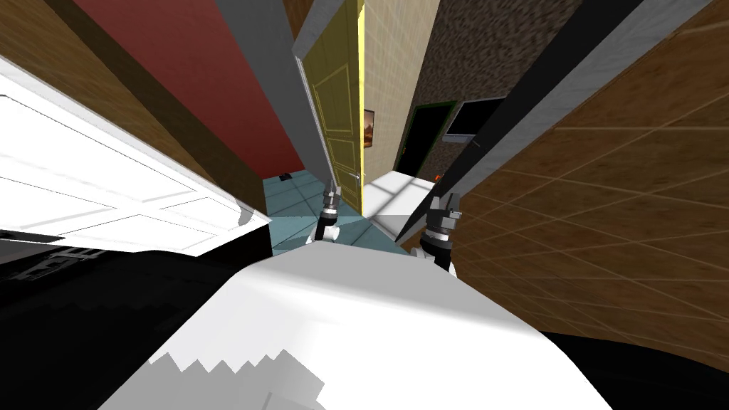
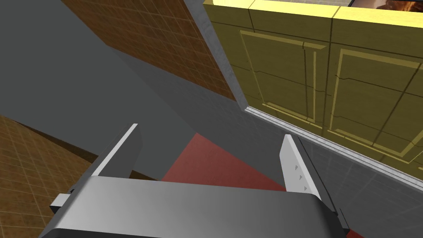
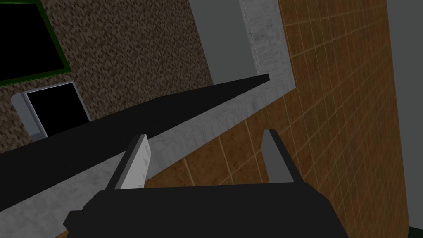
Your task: Push the door open
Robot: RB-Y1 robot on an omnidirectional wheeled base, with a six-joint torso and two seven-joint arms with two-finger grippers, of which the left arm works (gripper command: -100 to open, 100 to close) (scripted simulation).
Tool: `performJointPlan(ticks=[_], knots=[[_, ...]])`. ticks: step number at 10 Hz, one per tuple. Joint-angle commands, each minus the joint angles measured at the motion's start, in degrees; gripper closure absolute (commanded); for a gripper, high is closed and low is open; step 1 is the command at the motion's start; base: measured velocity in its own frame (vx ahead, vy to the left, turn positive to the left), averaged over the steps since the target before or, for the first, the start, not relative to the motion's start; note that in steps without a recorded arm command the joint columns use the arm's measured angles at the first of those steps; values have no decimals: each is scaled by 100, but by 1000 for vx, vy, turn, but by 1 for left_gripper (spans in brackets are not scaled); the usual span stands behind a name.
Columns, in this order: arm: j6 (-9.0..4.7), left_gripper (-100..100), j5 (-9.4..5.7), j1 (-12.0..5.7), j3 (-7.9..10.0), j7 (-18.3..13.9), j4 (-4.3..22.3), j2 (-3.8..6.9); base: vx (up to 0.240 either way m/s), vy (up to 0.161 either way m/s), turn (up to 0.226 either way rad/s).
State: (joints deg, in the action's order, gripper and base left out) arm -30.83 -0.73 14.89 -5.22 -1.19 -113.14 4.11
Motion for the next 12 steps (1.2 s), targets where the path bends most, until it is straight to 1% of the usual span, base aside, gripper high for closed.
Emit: performJointPlan(ticks=[1,10,12], knots=[[34,-100,13,-126,-42,-73,199,34,99,87,-29],[110,-100,132,-950,-359,-453,1570,126,93,100,-28],[128,-100,160,-1143,-433,-542,1929,142,98,109,-34]])
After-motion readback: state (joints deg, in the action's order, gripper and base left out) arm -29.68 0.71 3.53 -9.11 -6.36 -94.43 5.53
